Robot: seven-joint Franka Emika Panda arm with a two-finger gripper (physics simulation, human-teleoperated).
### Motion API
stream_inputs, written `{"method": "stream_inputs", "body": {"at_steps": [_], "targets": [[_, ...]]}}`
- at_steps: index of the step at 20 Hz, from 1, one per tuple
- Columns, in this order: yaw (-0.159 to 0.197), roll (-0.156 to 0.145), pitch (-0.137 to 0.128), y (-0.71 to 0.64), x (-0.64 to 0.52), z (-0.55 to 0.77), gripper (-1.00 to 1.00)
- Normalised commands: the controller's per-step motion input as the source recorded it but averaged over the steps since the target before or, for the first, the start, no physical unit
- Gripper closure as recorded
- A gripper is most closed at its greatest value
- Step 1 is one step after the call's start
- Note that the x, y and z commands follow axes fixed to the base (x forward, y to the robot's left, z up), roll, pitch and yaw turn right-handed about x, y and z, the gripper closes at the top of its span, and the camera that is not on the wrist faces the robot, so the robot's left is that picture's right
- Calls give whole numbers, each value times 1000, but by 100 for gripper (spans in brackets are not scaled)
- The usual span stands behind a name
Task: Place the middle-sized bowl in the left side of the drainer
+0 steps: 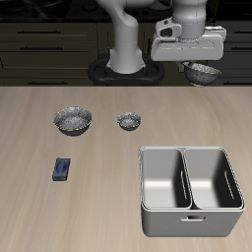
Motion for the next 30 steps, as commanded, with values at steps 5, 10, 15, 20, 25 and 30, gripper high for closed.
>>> {"method": "stream_inputs", "body": {"at_steps": [5,10,15,20,25,30], "targets": [[-12,-15,-1,-45,361,94,100],[5,21,-3,-47,263,124,100],[13,25,-20,-82,353,132,100],[-2,-14,-15,-189,368,73,100],[21,60,12,-70,341,42,100],[15,18,-11,-31,268,8,100]]}}
